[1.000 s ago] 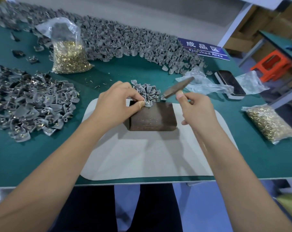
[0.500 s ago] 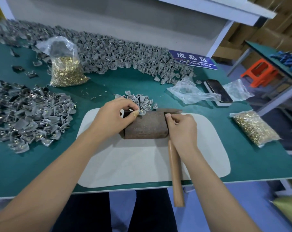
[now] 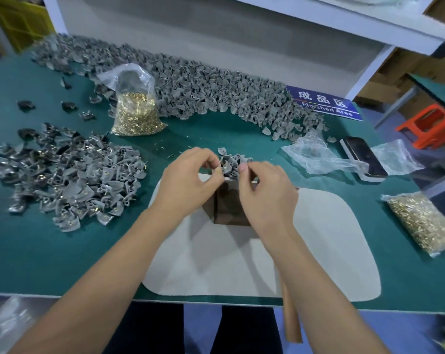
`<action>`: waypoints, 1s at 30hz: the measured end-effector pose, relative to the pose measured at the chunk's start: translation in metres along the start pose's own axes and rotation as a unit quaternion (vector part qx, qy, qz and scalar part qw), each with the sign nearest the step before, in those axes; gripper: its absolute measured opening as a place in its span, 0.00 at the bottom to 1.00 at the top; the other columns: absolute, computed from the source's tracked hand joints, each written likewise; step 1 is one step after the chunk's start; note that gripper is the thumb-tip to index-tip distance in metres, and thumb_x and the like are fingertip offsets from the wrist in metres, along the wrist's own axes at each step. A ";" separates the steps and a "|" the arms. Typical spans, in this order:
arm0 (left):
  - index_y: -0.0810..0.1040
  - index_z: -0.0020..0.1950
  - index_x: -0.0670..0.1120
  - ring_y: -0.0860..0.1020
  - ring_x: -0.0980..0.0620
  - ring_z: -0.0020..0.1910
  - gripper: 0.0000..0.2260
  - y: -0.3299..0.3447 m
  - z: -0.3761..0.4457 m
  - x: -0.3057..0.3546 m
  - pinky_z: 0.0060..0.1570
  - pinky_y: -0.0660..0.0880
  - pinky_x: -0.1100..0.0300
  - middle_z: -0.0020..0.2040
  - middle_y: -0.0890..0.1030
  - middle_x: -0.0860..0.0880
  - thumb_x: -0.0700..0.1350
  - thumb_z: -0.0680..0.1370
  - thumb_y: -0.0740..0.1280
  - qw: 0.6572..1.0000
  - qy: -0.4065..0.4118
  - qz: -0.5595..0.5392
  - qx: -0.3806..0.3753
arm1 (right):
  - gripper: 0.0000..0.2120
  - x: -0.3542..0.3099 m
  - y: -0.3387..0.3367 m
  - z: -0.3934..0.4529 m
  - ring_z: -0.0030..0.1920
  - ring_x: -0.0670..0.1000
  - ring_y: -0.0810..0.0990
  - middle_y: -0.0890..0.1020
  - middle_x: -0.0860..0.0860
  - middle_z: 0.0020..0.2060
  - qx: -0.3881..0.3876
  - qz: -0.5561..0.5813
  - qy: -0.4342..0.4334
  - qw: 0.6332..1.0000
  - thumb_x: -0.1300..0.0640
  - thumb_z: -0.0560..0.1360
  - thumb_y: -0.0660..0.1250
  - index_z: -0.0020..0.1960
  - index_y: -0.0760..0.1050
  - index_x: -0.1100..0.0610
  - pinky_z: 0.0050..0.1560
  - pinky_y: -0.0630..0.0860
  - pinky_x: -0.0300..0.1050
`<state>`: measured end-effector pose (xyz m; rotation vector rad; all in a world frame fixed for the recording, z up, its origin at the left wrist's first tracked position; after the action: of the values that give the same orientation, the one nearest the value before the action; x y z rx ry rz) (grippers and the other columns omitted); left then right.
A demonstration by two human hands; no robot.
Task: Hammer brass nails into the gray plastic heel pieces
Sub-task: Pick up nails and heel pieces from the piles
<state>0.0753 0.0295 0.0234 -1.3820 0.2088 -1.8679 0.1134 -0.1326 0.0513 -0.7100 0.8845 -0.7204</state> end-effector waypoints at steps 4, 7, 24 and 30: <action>0.79 0.45 0.52 0.76 0.53 0.47 0.05 -0.043 -0.008 -0.013 0.52 0.74 0.49 0.43 0.78 0.57 0.52 0.75 0.65 0.995 -0.019 0.094 0.035 | 0.11 -0.040 0.022 0.002 0.44 0.49 0.76 0.80 0.46 0.39 -0.044 0.100 -0.060 0.992 0.52 0.83 0.64 0.45 0.82 0.53 0.42 0.71 0.48; 0.81 0.47 0.51 0.76 0.49 0.52 0.03 -0.083 -0.024 -0.036 0.56 0.74 0.47 0.46 0.80 0.54 0.50 0.76 0.69 0.979 -0.075 0.162 0.094 | 0.10 -0.064 0.042 0.003 0.46 0.48 0.75 0.76 0.44 0.41 -0.080 0.123 -0.054 0.988 0.52 0.82 0.65 0.47 0.83 0.52 0.45 0.70 0.45; 0.84 0.53 0.50 0.76 0.48 0.54 0.08 -0.157 -0.064 -0.095 0.51 0.74 0.53 0.49 0.82 0.53 0.51 0.77 0.71 0.954 -0.166 0.204 0.143 | 0.09 -0.174 0.108 -0.011 0.43 0.46 0.75 0.79 0.44 0.44 -0.175 0.182 -0.139 0.958 0.48 0.82 0.65 0.47 0.82 0.46 0.38 0.70 0.44; 0.83 0.52 0.53 0.74 0.56 0.51 0.04 -0.144 -0.060 -0.075 0.48 0.73 0.59 0.46 0.79 0.58 0.48 0.78 0.71 0.971 -0.116 0.171 0.123 | 0.10 -0.141 0.083 0.011 0.42 0.44 0.77 0.81 0.43 0.42 -0.116 0.206 -0.111 0.965 0.51 0.82 0.65 0.49 0.85 0.48 0.39 0.74 0.45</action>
<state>-0.0400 0.1584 0.0240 -1.2863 0.0873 -1.3866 0.0818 0.0284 0.0504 -0.7642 0.8803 -0.1629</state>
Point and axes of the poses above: each hand's wrist, its own z-axis towards the middle knuckle, its own y-axis out of the palm, x = y × z, the point moved 2 cm from there along z, towards the middle knuckle
